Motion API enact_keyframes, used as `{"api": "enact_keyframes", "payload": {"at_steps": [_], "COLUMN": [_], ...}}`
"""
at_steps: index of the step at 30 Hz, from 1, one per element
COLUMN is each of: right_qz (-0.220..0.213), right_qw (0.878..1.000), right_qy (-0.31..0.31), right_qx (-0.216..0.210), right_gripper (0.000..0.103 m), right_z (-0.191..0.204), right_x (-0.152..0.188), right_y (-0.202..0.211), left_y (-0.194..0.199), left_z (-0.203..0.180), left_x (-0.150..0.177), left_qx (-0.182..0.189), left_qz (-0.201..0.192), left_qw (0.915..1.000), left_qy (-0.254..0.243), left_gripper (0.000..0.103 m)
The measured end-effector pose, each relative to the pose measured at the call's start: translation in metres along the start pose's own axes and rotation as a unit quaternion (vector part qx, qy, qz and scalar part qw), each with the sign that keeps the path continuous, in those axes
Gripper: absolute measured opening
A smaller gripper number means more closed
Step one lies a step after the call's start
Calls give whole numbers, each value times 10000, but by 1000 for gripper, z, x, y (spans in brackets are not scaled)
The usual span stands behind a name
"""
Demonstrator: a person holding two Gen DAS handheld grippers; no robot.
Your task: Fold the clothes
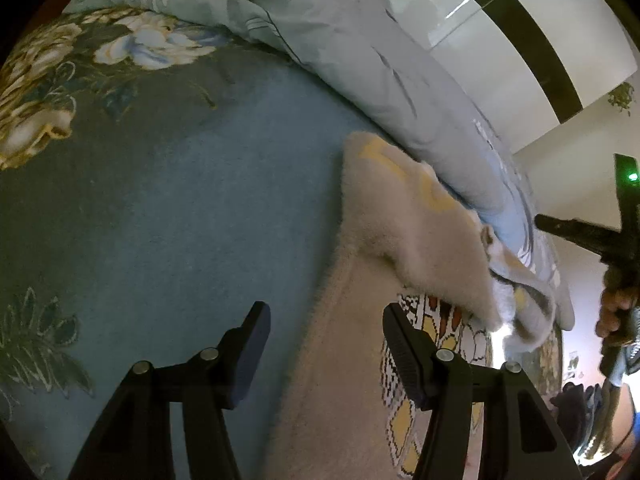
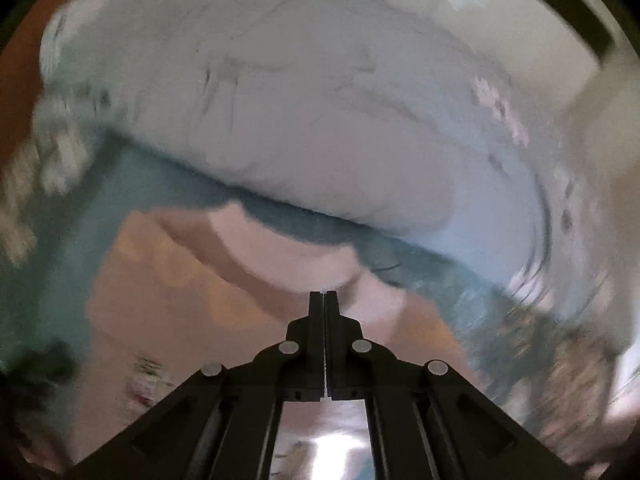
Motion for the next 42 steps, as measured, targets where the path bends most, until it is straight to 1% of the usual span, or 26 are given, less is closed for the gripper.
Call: {"api": "enact_keyframes", "payload": {"at_steps": [1, 2, 3, 4, 6, 7, 10, 12, 14, 17, 18, 19, 20, 21, 23, 25, 26, 28, 29, 31, 34, 36, 38, 39, 42], "right_qz": [146, 292, 437, 575, 719, 803, 838, 835, 869, 842, 835, 834, 830, 791, 637, 465, 261, -148, -353, -756, -1113, -1252, -1184, -1057, -497], "right_qw": [9996, 9986, 9967, 9944, 9907, 9873, 9799, 9764, 9720, 9681, 9680, 9702, 9725, 9760, 9865, 9940, 9975, 9992, 9979, 9897, 9754, 9723, 9719, 9723, 9769], "right_qy": [177, 353, 530, 695, 842, 937, 1122, 1238, 1393, 1555, 1565, 1481, 1384, 1197, 761, 320, 91, -354, -475, -654, -565, -307, -65, -55, 124], "right_qx": [141, 282, 422, 557, 789, 1001, 1419, 1562, 1683, 1775, 1777, 1726, 1678, 1636, 1299, 942, 649, 56, -274, -1029, -1816, -1952, -2032, -2083, -2076], "right_gripper": [4, 18, 34, 38, 38, 38, 40, 44, 45, 44, 38, 29, 14, 11, 9, 9, 9, 9, 9, 9, 9, 9, 9, 9, 9], "right_z": [3, 5, 7, 9, 5, 1, -9, -9, -8, -6, -6, -7, -8, -11, -15, -17, -14, -5, 4, 28, 77, 109, 136, 147, 176], "right_x": [6, 12, 18, 24, 36, 41, 42, 39, 37, 36, 36, 35, 35, 34, 28, 22, 17, 5, -3, -18, -33, -39, -44, -37, -29], "right_y": [-11, -22, -33, -43, -56, -65, -78, -86, -94, -93, -92, -90, -88, -83, -66, -49, -32, 3, 19, 52, 85, 90, 79, 64, 17], "left_y": [1, 1, 1, 1, 1, 1, -5, -8, -12, -15, -16, -16, -15, -15, -14, -13, -12, -11, -10, -9, -7, -5, -2, -1, 2], "left_z": [0, 1, 2, 3, 4, 4, 3, 2, 1, -1, -1, -2, -3, -2, -2, -1, -1, 0, 0, 1, 5, 7, 11, 13, 20], "left_x": [0, 0, 1, 1, 0, 0, -1, -1, -2, -1, -1, -1, -1, -2, -2, -3, -3, -4, -4, -5, -6, -8, -9, -10, -12], "left_qx": [6, 6, 7, 16, 36, 38, 5, -11, -28, -35, -30, -24, -15, -2, 23, 47, 60, 85, 97, 122, 75, 31, 3, -11, -71], "left_qz": [-14, -22, -25, -26, -37, -38, -3, 28, 59, 115, 125, 123, 118, 110, 93, 75, 67, 49, 41, 23, -34, -93, -169, -207, -310], "left_qw": [10000, 10000, 10000, 10000, 10000, 10000, 10000, 10000, 10000, 9999, 9999, 9999, 9999, 9999, 9999, 9999, 9999, 9999, 9999, 9998, 9998, 9997, 9995, 9993, 9985], "left_qy": [4, 12, 24, 43, 73, 82, 85, 69, 52, 25, 14, 2, 1, 12, 34, 57, 68, 90, 101, 124, 164, 203, 281, 320, 450], "left_gripper": [63, 63, 63, 63, 63, 63, 63, 63, 64, 64, 64, 64, 64, 64, 64, 64, 64, 64, 64, 64, 64, 64, 64, 64, 64]}}
Point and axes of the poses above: each gripper's, at about its wrist camera, not at the fingertips, and y roughly against the way its jaws point, z to its left, x to its underside, the point moved 9 cm from there along -y, roughly the way its jaws point, and after that the axes turned 10 degrees about z, right-handed, at the moved point
